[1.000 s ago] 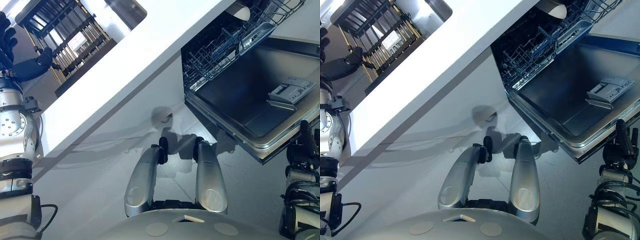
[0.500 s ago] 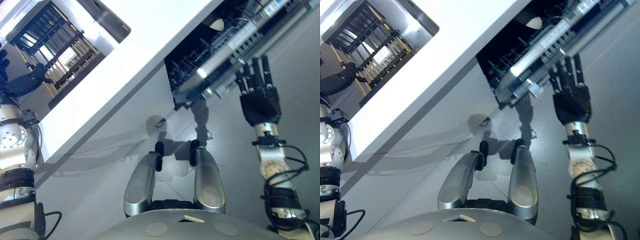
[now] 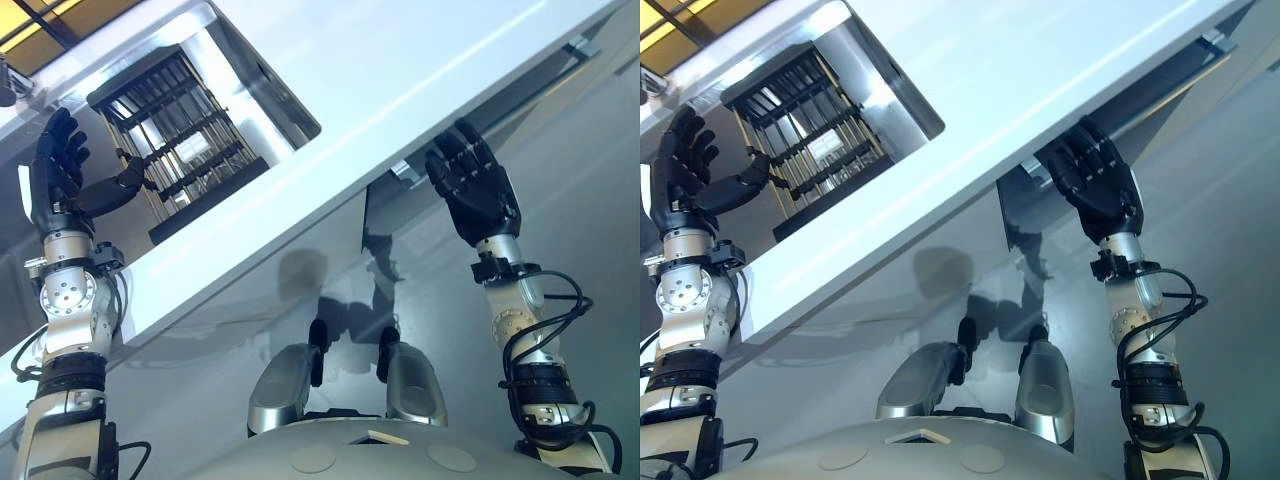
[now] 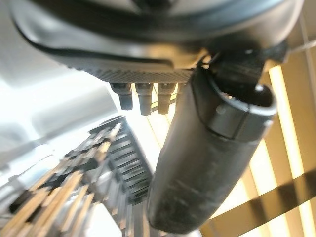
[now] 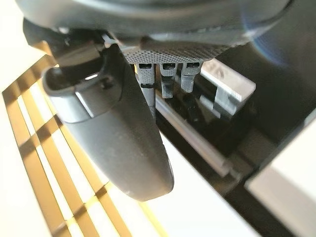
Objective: Pick up plates and place into dishwasher.
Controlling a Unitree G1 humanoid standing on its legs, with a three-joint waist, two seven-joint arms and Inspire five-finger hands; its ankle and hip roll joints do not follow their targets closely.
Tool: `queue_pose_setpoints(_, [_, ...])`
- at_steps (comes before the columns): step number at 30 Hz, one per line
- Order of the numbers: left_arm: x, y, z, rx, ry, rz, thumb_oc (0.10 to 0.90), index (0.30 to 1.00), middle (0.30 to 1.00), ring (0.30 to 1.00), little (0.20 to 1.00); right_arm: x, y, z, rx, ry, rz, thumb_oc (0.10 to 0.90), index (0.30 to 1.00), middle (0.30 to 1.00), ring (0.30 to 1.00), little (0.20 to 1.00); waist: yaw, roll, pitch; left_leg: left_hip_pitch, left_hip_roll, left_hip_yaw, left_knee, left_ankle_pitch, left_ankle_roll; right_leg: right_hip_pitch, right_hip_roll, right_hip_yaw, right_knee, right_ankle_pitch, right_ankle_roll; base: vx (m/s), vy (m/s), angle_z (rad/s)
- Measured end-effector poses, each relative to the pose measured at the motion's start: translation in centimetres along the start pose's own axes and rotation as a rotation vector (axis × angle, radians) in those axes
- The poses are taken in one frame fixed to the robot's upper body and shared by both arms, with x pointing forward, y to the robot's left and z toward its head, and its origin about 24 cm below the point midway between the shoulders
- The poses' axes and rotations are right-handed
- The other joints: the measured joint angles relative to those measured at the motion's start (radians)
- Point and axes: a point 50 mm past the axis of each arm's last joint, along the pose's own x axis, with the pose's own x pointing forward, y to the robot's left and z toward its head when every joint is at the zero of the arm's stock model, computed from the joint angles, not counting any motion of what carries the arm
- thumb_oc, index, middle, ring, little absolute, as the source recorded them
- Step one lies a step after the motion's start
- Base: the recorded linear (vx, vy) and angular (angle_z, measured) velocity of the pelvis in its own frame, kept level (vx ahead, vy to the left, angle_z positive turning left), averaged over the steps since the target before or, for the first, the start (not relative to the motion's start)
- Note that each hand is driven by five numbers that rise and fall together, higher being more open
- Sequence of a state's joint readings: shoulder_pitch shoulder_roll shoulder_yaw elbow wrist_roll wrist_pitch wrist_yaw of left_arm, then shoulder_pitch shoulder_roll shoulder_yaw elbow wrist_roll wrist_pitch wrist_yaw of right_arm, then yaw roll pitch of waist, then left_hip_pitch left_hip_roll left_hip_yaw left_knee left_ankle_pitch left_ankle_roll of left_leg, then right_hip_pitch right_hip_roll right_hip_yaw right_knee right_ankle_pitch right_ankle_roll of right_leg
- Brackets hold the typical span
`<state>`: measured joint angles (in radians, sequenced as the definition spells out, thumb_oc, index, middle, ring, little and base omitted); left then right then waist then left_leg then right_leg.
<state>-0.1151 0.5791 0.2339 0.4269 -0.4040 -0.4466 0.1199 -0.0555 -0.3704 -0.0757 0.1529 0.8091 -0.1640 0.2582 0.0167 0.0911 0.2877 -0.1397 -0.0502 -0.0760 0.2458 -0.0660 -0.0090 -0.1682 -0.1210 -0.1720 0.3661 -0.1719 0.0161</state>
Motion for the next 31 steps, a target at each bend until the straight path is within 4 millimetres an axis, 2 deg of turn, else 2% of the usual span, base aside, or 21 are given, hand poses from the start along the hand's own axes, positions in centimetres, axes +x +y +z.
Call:
queue_pose_setpoints(6, [-2.6, 0.4, -1.5, -0.023, 0.060, -0.020, 0.800, 0.900, 0.900, 0.900, 0.900, -4.4, -4.1, -2.4, -0.415, 0.147, -0.173, 0.800, 0.900, 0.900, 0.900, 0.900, -0.016, -0.014, -0.072, 0.084, 0.000, 0.012, -0.095, 0.016, 0.017, 0.094, 0.016, 0.028, -0.122, 0.032, 0.023, 0.00, 0.005, -0.02])
queue_pose_setpoints(9, [-3.6, 0.8, -2.1, -0.027, 0.088, -0.020, 0.800, 0.900, 0.900, 0.900, 0.900, -7.2, -6.0, -4.6, -0.513, 0.307, -0.248, 0.800, 0.900, 0.900, 0.900, 0.900, -0.019, -0.017, -0.088, 0.126, 0.012, 0.025, -0.136, 0.021, 0.021, 0.142, 0.025, 0.036, -0.187, 0.054, 0.028, -0.01, 0.014, -0.08])
queue_pose_setpoints(13, [-4.2, 1.1, -2.5, -0.041, 0.106, -0.004, 0.800, 0.900, 0.900, 0.900, 0.900, -10.2, -7.5, -7.1, -0.584, 0.488, -0.310, 0.800, 0.900, 0.900, 0.900, 0.900, -0.016, -0.020, -0.093, 0.166, 0.016, 0.036, -0.185, 0.038, 0.023, 0.180, 0.031, 0.048, -0.244, 0.078, 0.031, -0.03, 0.029, -0.07])
queue_pose_setpoints(20, [-4.5, 1.0, -3.0, -0.124, 0.138, 0.021, 0.800, 0.900, 0.900, 0.900, 0.900, -14.2, -9.3, -9.9, -0.612, 0.725, -0.430, 0.800, 0.900, 0.900, 0.900, 0.900, -0.015, -0.037, -0.134, 0.220, 0.013, 0.051, -0.266, 0.077, 0.033, 0.245, 0.033, 0.050, -0.351, 0.131, 0.043, -0.02, 0.000, -0.01])
queue_pose_setpoints(23, [-4.5, 1.0, -3.2, -0.138, 0.150, 0.030, 0.800, 0.900, 0.900, 0.900, 0.900, -16.6, -9.9, -11.2, -0.576, 0.846, -0.497, 0.800, 0.900, 0.900, 0.900, 0.900, -0.013, -0.049, -0.171, 0.229, 0.013, 0.051, -0.299, 0.096, 0.032, 0.251, 0.035, 0.049, -0.377, 0.144, 0.045, 0.00, 0.000, 0.00])
queue_pose_setpoints(30, [-4.3, 1.0, -3.7, -0.171, 0.192, 0.049, 0.800, 0.900, 0.900, 0.900, 0.900, -23.0, -10.1, -13.7, -0.434, 1.208, -0.555, 0.800, 0.900, 0.900, 0.900, 0.900, -0.002, -0.058, -0.190, 0.253, 0.013, 0.050, -0.335, 0.113, 0.031, 0.300, 0.041, 0.047, -0.457, 0.186, 0.045, -0.01, -0.022, 0.00])
queue_pose_setpoints(31, [-4.3, 1.0, -3.8, -0.173, 0.195, 0.050, 0.800, 0.900, 0.900, 0.900, 0.900, -23.3, -10.0, -13.8, -0.431, 1.231, -0.551, 0.800, 0.900, 0.900, 0.900, 0.900, -0.001, -0.059, -0.189, 0.253, 0.014, 0.051, -0.335, 0.113, 0.031, 0.300, 0.041, 0.047, -0.457, 0.186, 0.045, -0.01, -0.030, 0.00])
